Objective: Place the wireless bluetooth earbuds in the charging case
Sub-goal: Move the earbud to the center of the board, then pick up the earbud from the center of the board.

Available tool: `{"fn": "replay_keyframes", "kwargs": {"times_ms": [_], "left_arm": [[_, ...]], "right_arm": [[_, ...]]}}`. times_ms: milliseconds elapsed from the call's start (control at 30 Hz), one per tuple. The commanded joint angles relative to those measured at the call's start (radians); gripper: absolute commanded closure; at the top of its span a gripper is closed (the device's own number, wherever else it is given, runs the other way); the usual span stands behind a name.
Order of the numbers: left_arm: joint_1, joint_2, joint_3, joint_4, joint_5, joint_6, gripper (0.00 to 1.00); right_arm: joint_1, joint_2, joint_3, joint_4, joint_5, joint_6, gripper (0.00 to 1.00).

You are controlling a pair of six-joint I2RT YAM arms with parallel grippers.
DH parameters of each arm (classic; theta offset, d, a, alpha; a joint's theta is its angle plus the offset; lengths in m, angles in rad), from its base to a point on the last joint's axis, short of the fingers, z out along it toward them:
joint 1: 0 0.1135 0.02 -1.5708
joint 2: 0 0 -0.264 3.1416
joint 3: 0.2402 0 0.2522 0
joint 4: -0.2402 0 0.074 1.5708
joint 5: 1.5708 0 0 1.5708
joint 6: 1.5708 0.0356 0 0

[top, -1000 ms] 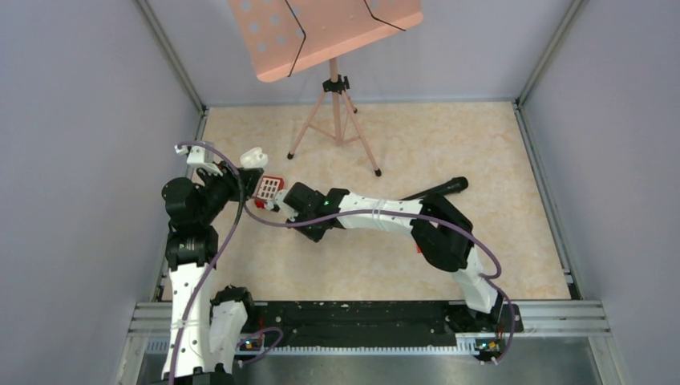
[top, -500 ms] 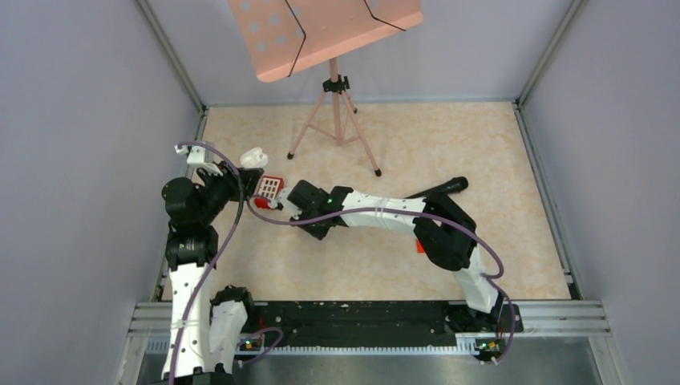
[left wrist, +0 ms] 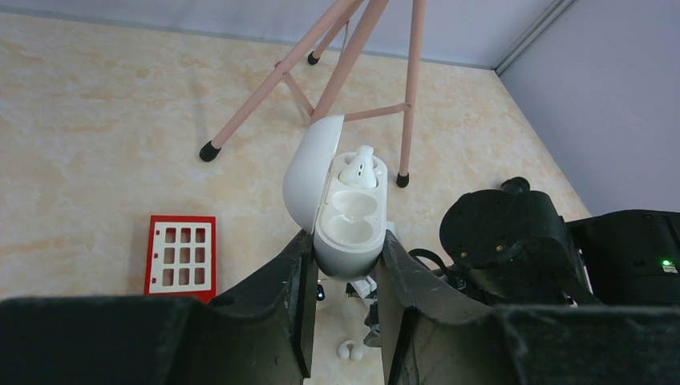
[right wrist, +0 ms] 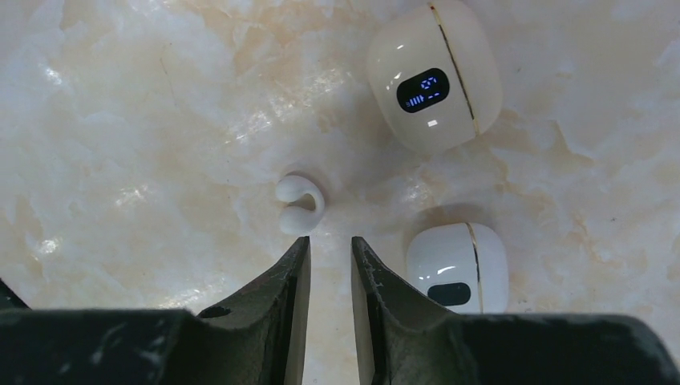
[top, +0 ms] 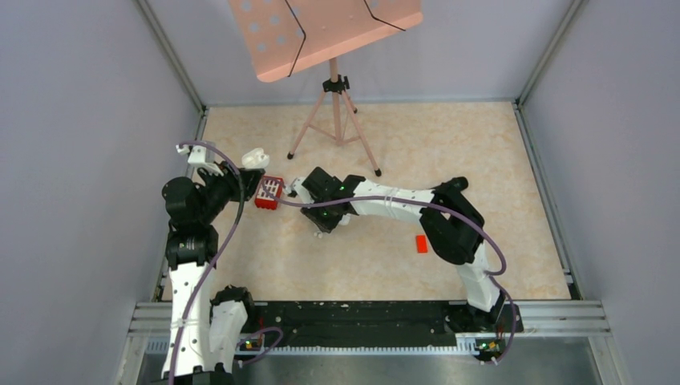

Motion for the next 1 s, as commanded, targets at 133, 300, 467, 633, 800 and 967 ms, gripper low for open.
{"fn": "replay_keyframes", "kwargs": {"times_ms": [133, 300, 467, 633, 800, 967], "left_arm": [[0.006, 0.011, 0.031, 0.044, 0.019, 0.0, 1.0], [0.006, 0.011, 0.029, 0.042, 0.018, 0.003, 1.0], [0.006, 0.008, 0.032, 0.036, 0.017, 0.011, 1.0], [0.006, 0.008, 0.029, 0.034, 0.018, 0.009, 1.0], [0.006, 0.011, 0.029, 0.038, 0.022, 0.007, 1.0], [0.006, 0.014, 0.03, 0.041, 0.024, 0.003, 1.0]], "right_arm": [[-0.016, 0.018, 0.041, 0.019, -0.1, 0.038, 0.72], [-0.016, 0.045, 0.053, 0.018, -0.109, 0.038, 0.71], [-0.021, 0.062, 0.068, 0.018, -0.109, 0.04, 0.71], [-0.026, 0.062, 0.073, 0.013, -0.135, 0.038, 0.69], [-0.04, 0.042, 0.073, 0.016, -0.158, 0.041, 0.66], [-0.058, 0.057, 0.082, 0.025, -0.148, 0.043, 0.66]]}}
